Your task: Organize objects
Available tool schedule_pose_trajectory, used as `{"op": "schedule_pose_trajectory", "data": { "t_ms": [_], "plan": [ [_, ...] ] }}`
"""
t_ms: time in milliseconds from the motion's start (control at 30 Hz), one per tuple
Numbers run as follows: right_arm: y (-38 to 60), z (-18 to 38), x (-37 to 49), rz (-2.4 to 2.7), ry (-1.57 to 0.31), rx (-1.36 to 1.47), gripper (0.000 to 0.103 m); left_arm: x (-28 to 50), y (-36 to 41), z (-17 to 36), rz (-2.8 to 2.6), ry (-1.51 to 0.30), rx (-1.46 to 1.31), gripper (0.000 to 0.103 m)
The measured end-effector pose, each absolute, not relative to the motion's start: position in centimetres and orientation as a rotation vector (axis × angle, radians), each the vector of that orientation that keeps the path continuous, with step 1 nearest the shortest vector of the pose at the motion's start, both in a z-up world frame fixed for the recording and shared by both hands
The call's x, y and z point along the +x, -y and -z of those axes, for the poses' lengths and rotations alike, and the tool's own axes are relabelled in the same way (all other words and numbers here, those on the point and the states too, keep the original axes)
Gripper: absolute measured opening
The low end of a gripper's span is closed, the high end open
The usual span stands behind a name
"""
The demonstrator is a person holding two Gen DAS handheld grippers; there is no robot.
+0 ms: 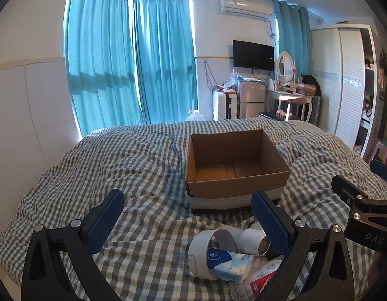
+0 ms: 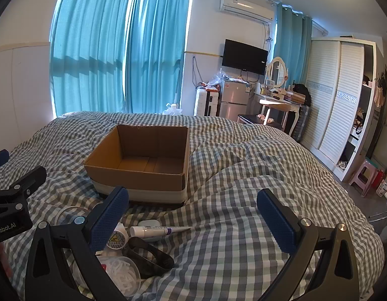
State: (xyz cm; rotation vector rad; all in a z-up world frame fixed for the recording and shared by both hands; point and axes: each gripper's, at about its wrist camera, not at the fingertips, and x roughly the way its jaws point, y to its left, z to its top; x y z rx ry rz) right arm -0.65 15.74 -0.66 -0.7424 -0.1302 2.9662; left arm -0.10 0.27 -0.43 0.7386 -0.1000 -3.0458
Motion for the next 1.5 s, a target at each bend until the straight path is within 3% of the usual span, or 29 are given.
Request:
{"op": "schedule_pose_trajectory", "data": {
  "t_ms": [1500],
  "plan": [
    [-15.04,1.26,-0.47,-2.970,0.143,-0.752,0.103,-0.30,-0.11,1.33,3.028,0.128,0.788,0.103]
  ]
}}
